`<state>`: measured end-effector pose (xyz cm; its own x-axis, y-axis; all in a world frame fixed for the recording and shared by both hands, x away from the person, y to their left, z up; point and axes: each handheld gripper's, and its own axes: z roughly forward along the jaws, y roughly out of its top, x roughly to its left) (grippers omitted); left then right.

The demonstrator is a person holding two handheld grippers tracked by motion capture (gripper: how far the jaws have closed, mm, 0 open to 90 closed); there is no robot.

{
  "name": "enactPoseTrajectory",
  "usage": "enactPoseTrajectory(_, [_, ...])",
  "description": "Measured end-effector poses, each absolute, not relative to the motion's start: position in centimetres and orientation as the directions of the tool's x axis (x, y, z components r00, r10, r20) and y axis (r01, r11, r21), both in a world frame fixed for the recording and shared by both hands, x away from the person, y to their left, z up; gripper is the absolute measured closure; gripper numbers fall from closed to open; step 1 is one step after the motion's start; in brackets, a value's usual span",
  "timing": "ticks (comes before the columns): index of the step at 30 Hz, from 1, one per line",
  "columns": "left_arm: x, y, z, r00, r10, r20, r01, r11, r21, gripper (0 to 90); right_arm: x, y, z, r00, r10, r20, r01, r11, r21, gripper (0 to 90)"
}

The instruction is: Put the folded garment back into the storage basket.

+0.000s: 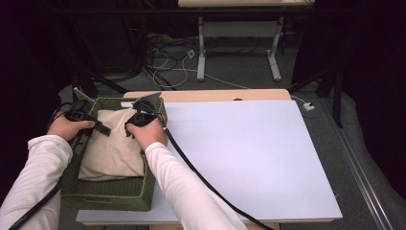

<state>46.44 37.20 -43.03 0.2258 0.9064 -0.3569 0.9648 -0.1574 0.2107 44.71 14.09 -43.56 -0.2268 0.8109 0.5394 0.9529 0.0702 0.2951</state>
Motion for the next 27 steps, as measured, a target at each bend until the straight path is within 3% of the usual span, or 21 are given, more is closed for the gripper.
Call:
enactPoseTrajectory(13, [46.5, 36.6, -43.4, 0.24, 0.921, -0.308, 0.958, -0.173, 0.228, 54.4, 44.8, 14.1, -43.9, -0.28, 0.847, 0.453, 0.937, 0.138, 0.321, 51.8])
enactPoseTrajectory(19, [46.5, 36.7, -43.7, 0.252, 0.951, -0.181, 0.941, -0.198, 0.274, 36.7, 44.5, 14.3, -43.8, -0.395, 0.858, 0.327, 0.861, 0.221, 0.459, 45.9])
enactPoseTrajectory(23, [46.4, 37.0, -42.9, 0.297, 0.937, -0.182, 0.9, -0.21, 0.383, 38.2, 44.3, 14.2, -43.0, -0.442, 0.845, 0.302, 0.813, 0.235, 0.532, 37.8])
enactPoseTrajectory(27, [46.3, 37.1, -42.4, 0.282, 0.944, -0.169, 0.896, -0.196, 0.397, 35.8, 44.2, 13.9, -42.6, -0.503, 0.819, 0.276, 0.768, 0.277, 0.578, 36.2])
